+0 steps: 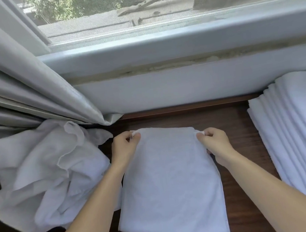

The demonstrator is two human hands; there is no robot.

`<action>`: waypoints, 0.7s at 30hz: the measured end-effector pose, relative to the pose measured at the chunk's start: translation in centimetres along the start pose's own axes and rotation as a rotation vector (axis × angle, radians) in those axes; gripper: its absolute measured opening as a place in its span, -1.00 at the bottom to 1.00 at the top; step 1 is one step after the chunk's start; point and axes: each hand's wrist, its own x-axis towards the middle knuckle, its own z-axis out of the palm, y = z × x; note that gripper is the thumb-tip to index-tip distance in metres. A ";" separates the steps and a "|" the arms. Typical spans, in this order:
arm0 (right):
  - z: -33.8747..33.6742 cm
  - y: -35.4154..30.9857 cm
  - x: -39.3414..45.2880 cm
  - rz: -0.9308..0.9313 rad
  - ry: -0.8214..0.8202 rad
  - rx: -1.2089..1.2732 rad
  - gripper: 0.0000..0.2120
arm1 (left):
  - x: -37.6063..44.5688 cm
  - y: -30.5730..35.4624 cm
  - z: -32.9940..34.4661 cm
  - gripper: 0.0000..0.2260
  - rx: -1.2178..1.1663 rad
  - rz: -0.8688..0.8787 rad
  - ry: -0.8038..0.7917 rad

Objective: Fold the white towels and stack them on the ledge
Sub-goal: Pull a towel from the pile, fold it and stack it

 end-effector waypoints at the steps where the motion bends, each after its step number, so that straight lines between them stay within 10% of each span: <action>1: -0.2 -0.1 -0.1 0.028 -0.022 0.041 -0.74 | -0.1 -0.1 -0.2 -0.78 -0.012 0.012 0.009; 21: -6.8 -1.1 -8.2 -0.209 0.096 0.134 -0.93 | -8.1 2.6 -8.3 -0.88 -0.406 0.074 0.001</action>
